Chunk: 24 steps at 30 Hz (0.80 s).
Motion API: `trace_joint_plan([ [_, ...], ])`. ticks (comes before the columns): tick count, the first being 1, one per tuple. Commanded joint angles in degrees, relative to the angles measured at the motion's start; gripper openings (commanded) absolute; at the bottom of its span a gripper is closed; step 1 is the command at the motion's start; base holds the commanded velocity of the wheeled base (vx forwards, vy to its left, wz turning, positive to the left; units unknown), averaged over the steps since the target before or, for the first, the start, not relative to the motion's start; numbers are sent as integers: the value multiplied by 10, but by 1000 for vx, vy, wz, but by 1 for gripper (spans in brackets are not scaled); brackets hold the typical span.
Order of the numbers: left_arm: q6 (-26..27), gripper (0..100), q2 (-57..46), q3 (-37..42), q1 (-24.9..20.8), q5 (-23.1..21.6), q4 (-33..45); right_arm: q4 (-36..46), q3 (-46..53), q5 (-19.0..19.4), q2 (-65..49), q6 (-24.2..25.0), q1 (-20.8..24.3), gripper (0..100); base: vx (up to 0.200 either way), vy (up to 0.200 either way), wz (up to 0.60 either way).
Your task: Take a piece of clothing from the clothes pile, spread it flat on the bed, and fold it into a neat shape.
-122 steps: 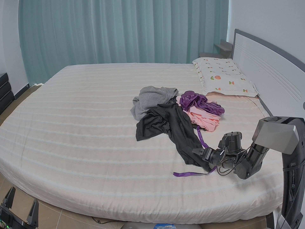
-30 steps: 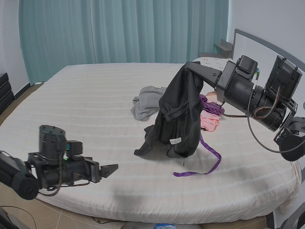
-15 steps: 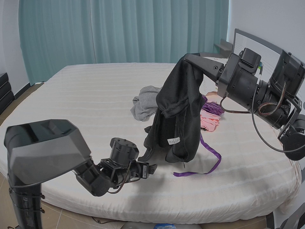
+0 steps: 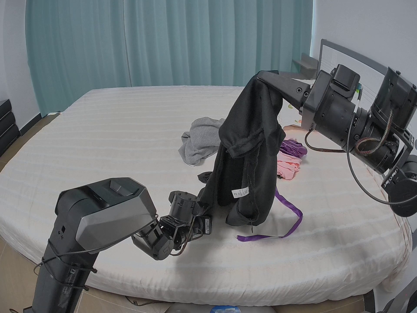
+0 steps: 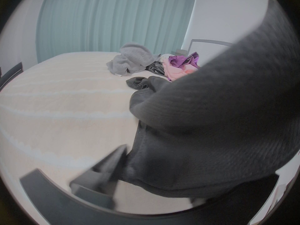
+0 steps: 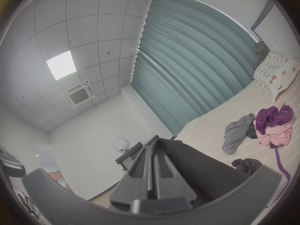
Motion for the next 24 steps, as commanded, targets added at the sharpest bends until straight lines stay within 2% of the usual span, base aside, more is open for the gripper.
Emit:
trace_joint_plan([
  [1, -16, 0, -8, 11, 9, 2, -3, 0, 6, 1, 8, 1, -14, 0, 0, 0, 0],
  [6, -65, 0, -103, 86, 18, 5, -20, 0, 11, 1, 36, 2, -60, 0, 0, 0, 0],
  [9, -75, 0, -146, 113, 25, 5, -22, 0, 10, 1, 53, 5, -80, 0, 0, 0, 0],
  [13, -96, 0, -248, 166, 37, 59, -22, -11, 3, -6, 90, 23, -137, 0, 0, 0, 0],
  [16, -123, 0, -309, 172, 50, 71, -20, -23, 3, -6, 114, 26, -165, 0, 0, 0, 0],
  [19, -125, 0, -360, 170, 65, 77, -20, -46, -1, -8, 132, 17, -182, 0, 0, 0, 0],
  [21, -125, 0, -390, 164, 70, 93, -20, -85, -12, -5, 123, 16, -201, 0, 0, 0, 0],
  [24, -123, 0, -443, 145, 81, 105, -17, -92, -37, -1, 93, 17, -217, 0, 0, 0, 0],
])
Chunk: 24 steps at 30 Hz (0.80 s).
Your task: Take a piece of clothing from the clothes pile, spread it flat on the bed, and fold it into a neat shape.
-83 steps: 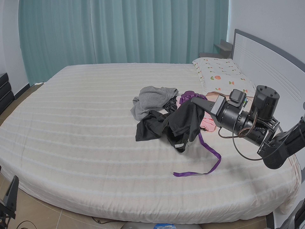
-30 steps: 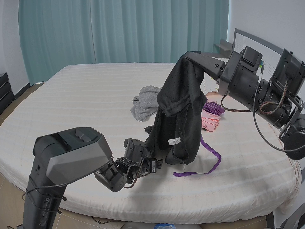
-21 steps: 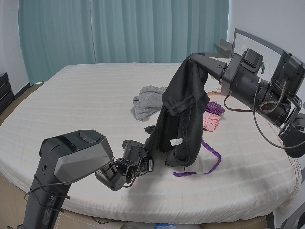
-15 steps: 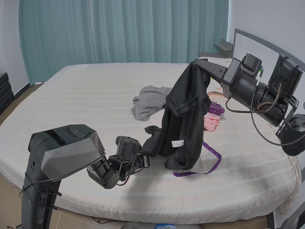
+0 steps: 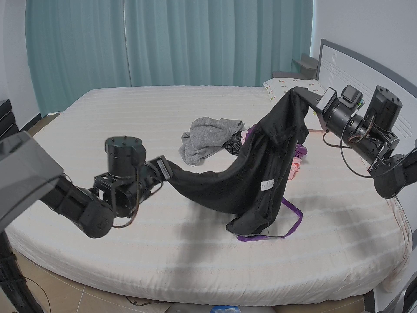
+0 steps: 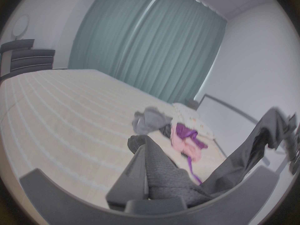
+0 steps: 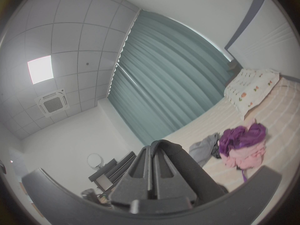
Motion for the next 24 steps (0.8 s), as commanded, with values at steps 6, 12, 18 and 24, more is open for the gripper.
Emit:
trace_joint_plan([
  [6, -5, 0, -179, -8, 20, 14, 33, -21, -33, 4, -26, -1, -25, 0, 0, 0, 0],
  [12, -53, 0, -129, 41, 12, 13, 22, -21, 32, 4, 0, -1, 14, 0, 0, 0, 0],
  [18, -90, 0, -83, 61, -14, 10, 19, -29, 67, -1, 42, 2, 26, 0, 0, 0, 0],
  [24, -142, 0, -71, 93, -37, 5, -8, -30, 101, 0, 47, 11, 26, 0, 0, 0, 0],
])
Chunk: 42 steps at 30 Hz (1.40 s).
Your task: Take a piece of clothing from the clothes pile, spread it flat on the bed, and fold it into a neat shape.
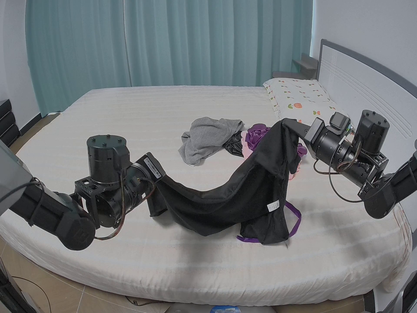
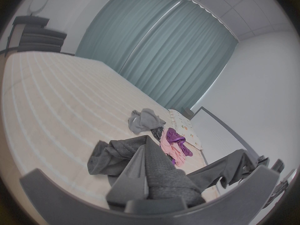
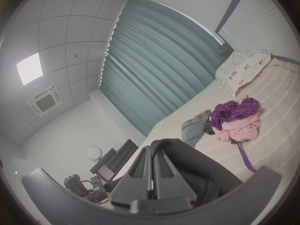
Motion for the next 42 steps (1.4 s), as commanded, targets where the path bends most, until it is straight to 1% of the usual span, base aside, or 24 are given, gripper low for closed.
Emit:
trace_joint_plan([
  [1, -37, 0, 19, 32, -19, -7, -29, -3, 30, 1, 14, 6, 3, 0, 0, 0, 0],
  [5, -42, 0, 28, 51, -20, -15, -55, -6, 39, 1, 13, 9, 2, 0, 0, 0, 0],
  [8, -43, 0, 38, 73, -20, -18, -79, -9, 55, 0, 15, 9, 3, 0, -200, 0, 0],
  [14, -43, 0, 41, 85, -19, -19, -84, -10, 62, 0, 19, 15, 11, 0, -200, 0, 0],
  [18, -43, 0, 41, 86, -17, -18, -84, -12, 62, -2, 18, 21, 23, 0, 0, 0, 0],
  [22, -48, 0, 43, 78, -1, -22, -84, -11, 62, -2, 15, 21, 24, 0, 0, 0, 0],
  [29, -57, 0, 36, 78, -2, -38, -84, -11, 63, -7, 13, 20, 30, 0, 0, 0, 0],
  [30, -57, 0, 36, 78, -2, -39, -84, -11, 63, -9, 13, 20, 32, 0, 0, 200, 0],
  [31, -63, 0, 35, 78, -1, -43, -84, -11, 62, -27, 12, 18, 40, 0, 0, 200, 0],
  [32, -64, 0, 35, 78, -1, -44, -84, -11, 62, -28, 12, 18, 41, 0, 0, 200, 0],
  [33, -73, 0, 32, 78, 3, -59, -84, -11, 57, -45, 12, 17, 47, 0, 0, 200, 0],
  [34, -79, 0, 29, 78, 3, -69, -84, -11, 56, -52, 12, 17, 52, 0, 0, 200, 0],
  [37, -87, 0, 16, 83, 3, -84, -83, -11, 55, -56, 11, 16, 58, 0, 0, 200, 0],
  [42, -87, 0, 10, 79, 6, -84, -83, -11, 55, -57, 11, 13, 59, 0, 0, 200, 0],
])
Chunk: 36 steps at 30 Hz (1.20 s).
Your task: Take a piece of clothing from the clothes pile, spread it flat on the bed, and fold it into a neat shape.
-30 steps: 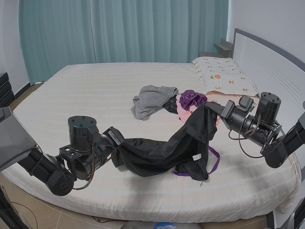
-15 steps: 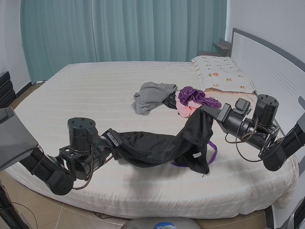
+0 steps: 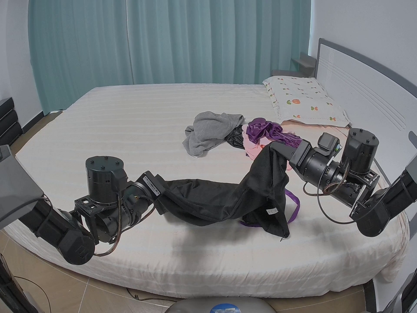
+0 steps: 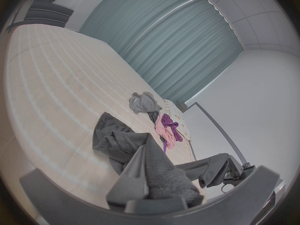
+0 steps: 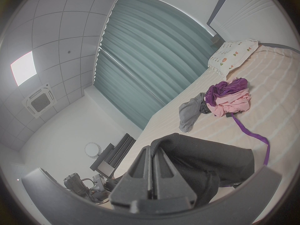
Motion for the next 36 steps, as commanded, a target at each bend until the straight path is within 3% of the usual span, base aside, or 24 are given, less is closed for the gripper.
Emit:
trace_joint_plan([
  [1, 0, 0, -15, -2, 4, 1, 1, 0, 0, 0, -1, -2, 1, 0, 0, 200, 0],
  [15, 2, 0, -42, 0, 11, 2, 5, 7, -17, -72, 4, -100, 10, 0, 0, 200, 0],
  [25, 5, 0, -47, 1, 11, 4, 4, 31, -44, -136, 11, -122, 12, 0, 0, 200, 0],
  [36, 7, 0, -67, 2, 23, 5, 4, 28, -62, -141, -9, -123, 6, 0, 0, 200, 0],
])
